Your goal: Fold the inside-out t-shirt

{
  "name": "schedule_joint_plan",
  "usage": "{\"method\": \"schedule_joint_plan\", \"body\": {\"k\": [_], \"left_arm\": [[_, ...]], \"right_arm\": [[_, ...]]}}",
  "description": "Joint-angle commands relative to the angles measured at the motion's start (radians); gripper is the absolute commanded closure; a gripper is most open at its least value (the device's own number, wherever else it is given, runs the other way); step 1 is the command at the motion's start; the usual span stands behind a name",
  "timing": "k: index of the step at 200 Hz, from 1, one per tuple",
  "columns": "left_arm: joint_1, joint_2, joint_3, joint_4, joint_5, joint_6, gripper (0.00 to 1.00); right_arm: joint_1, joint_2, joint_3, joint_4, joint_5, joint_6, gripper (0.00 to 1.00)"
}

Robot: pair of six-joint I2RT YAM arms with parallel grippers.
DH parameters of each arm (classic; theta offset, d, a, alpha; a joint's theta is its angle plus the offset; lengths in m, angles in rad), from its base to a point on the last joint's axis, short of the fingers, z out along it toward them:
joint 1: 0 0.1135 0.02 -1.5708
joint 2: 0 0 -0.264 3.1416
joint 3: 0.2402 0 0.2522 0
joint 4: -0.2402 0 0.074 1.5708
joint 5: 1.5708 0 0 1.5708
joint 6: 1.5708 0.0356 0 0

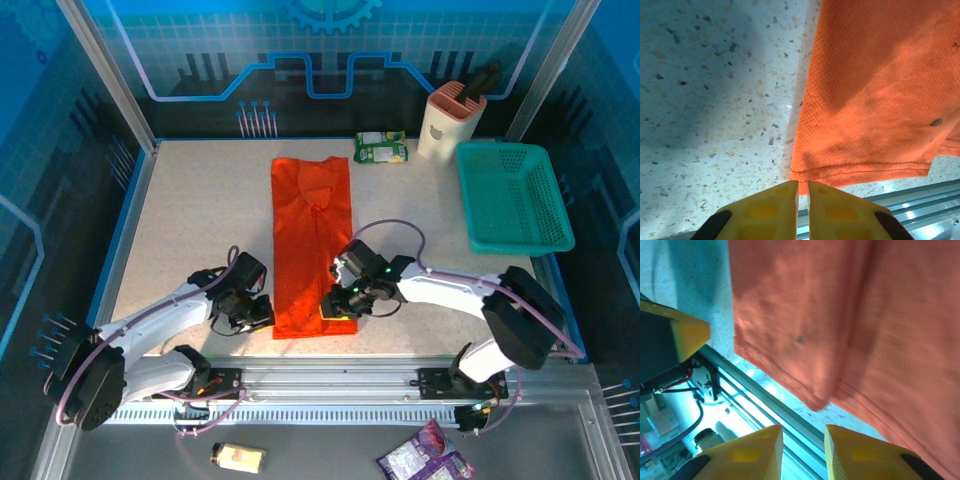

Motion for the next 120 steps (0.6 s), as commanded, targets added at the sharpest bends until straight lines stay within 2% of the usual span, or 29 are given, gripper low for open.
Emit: {"method": "schedule_joint_plan", "body": {"k": [1,31,52,76,120], "left_arm": [[0.014,-0.017,0.012,-0.039,-0.017,-0.014,0.86],[0.015,-0.001,0.013,-0.019,-0.004,-0.014,0.85],[0.015,0.001,0.021,0.000,0.014,-0.011,0.85],[0.015,0.016,0.038,0.012,0.030,-0.011,0.86],[0.015,0.025,0.029,0.018,0.029,-0.013,0.86]], "right_arm": [[-0.044,-0.059,-0.052,-0.190,0.099,-0.029,0.69],[-0.078,-0.083,-0.084,-0.232,0.121,-0.055,0.66],[-0.085,-0.094,-0.111,-0.108,0.014,-0.035,0.77],[-0.091,-0.069,-0.141,0.034,-0.075,-0.003,0.78],[-0.097,0.020,-0.245,0.104,-0.060,0.022,0.80]]}}
